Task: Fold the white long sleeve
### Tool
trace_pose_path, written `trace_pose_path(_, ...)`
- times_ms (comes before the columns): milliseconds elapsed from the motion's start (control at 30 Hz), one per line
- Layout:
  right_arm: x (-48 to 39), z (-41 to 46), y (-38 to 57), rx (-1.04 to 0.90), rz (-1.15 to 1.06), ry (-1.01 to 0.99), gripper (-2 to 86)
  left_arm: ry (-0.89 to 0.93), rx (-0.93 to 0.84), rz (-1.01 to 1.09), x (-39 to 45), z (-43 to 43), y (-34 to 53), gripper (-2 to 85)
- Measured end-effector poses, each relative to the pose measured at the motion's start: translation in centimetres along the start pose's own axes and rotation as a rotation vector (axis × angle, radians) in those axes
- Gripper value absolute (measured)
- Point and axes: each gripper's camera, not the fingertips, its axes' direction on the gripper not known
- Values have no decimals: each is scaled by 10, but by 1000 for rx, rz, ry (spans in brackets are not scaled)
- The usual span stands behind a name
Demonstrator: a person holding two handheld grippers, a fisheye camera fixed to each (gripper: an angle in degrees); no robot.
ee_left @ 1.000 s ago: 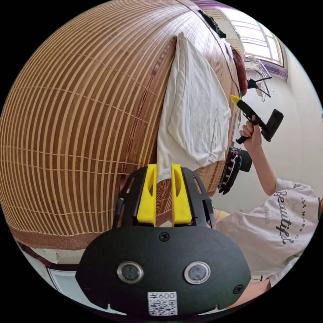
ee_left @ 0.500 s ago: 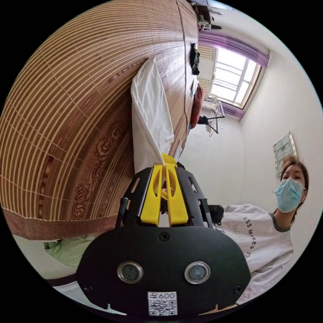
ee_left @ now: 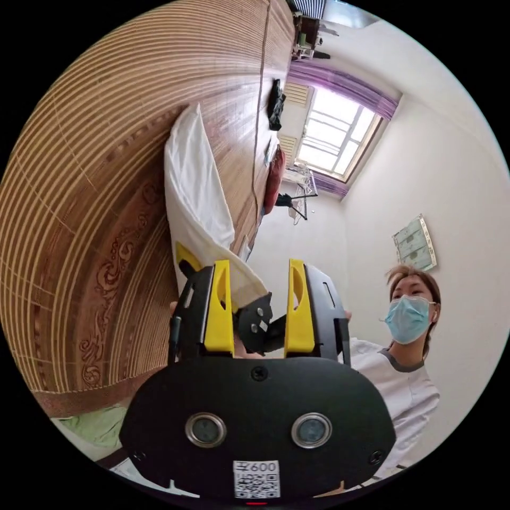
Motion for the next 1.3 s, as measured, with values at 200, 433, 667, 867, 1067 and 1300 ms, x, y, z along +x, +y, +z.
trace_pose_path(200,-27,-3,20,24,-117,81,-6,-140,-88,-74,-29,30,-106,177)
trace_pose_path(433,-3,7,39,20,8,-65,-8,-396,-232,-58,20,48,-107,196)
trace_pose_path(667,2,-6,68,64,4,-140,-8,-131,-172,-166,-13,70,-98,219)
trace_pose_path(867,13,-31,106,117,-76,-164,-8,-520,-357,-13,47,153,-117,52)
trace_pose_path(1067,69,-57,116,215,147,-338,-8,-472,-247,-46,120,182,-81,31)
trace_pose_path(1300,177,-92,172,388,538,-401,-8,-577,-69,-12,200,322,-27,16)
